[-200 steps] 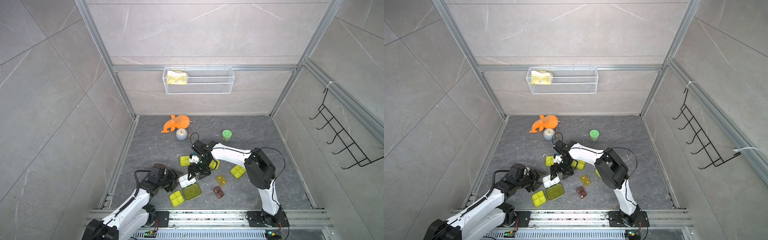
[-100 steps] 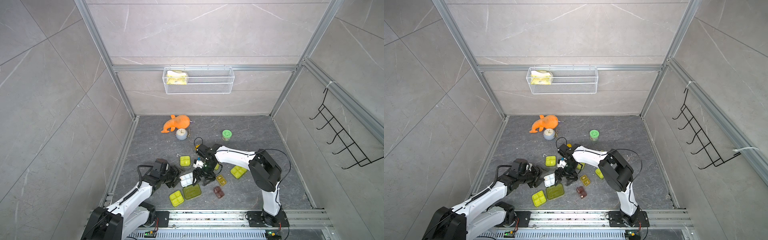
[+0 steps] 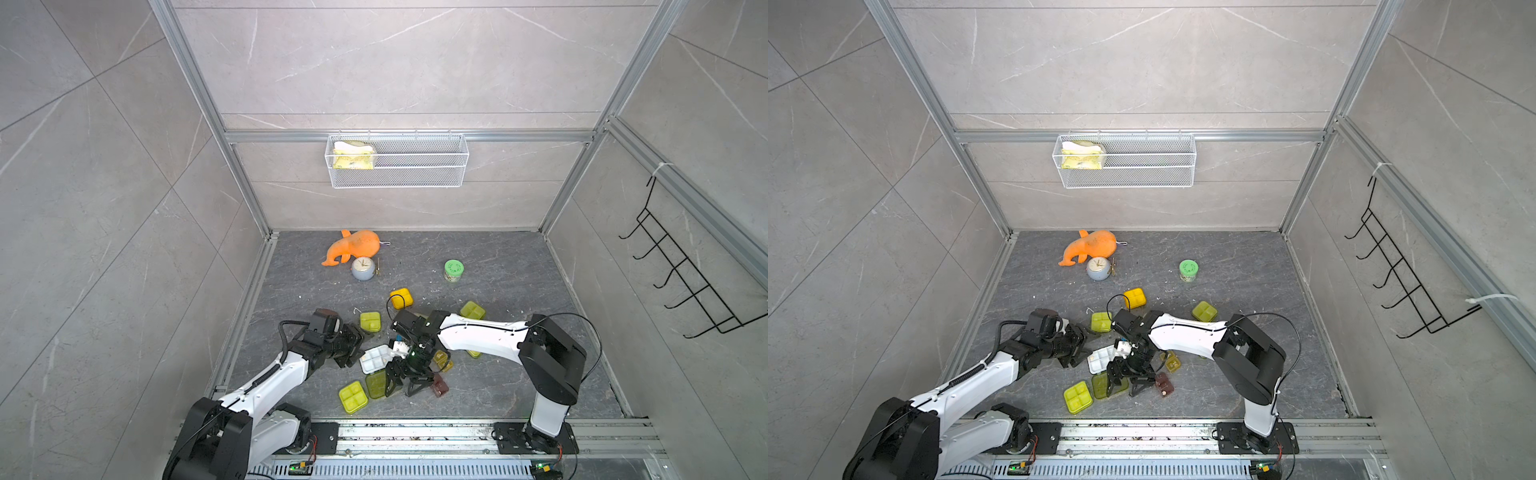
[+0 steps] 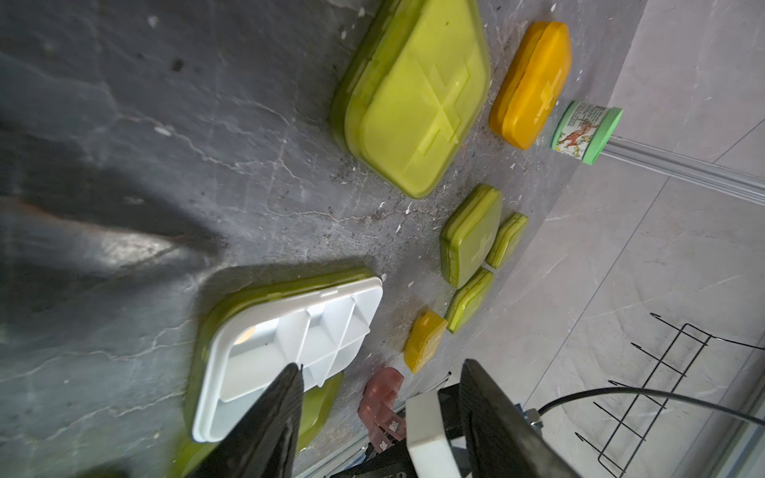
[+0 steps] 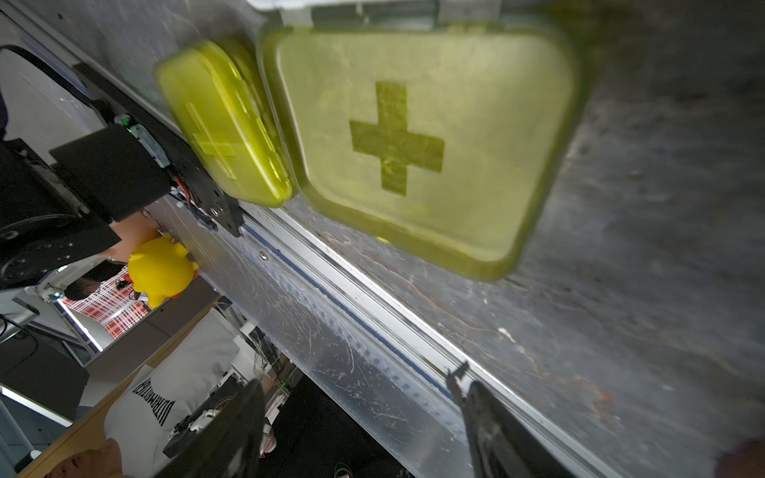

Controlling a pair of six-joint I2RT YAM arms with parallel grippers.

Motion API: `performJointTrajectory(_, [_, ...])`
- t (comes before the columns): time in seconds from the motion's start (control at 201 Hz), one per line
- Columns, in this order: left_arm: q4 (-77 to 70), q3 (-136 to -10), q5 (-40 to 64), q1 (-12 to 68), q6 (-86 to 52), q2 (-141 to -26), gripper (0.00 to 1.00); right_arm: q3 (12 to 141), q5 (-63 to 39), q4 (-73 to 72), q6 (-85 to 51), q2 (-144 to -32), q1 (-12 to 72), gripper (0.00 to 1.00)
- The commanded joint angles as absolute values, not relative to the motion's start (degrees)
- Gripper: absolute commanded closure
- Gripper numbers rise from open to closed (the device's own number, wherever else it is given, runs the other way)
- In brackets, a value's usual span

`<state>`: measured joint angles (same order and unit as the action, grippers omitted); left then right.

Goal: Close pillboxes
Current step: Adjust the pillbox at the center of the board.

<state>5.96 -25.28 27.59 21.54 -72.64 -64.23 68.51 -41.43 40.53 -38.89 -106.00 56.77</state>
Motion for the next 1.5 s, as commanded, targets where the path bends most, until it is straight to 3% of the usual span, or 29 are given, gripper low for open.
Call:
performJointTrajectory(0.0, [5.3,-28.1,29.5,21.4,-70.1,-64.9,0.38,67.8,-42.2,37.1,-40.8,-108.1,57.3,0.24])
performJointTrajectory(0.523, [6.6,-27.8,30.7,21.4,-68.7,-65.3,0.38,71.9,-38.5,34.8,-40.0,-116.4,57.6,0.23])
performJointTrajectory(0.916, [7.4,-27.0,29.7,20.9,-66.8,-62.7,0.38,78.6,-36.3,40.3,-35.2,-118.1,54.2,0.23])
performJointTrajectory(1.499, [5.0,-23.2,29.6,20.7,-67.6,-60.9,0.37,78.8,-38.0,38.1,-35.6,-117.7,50.3,0.22])
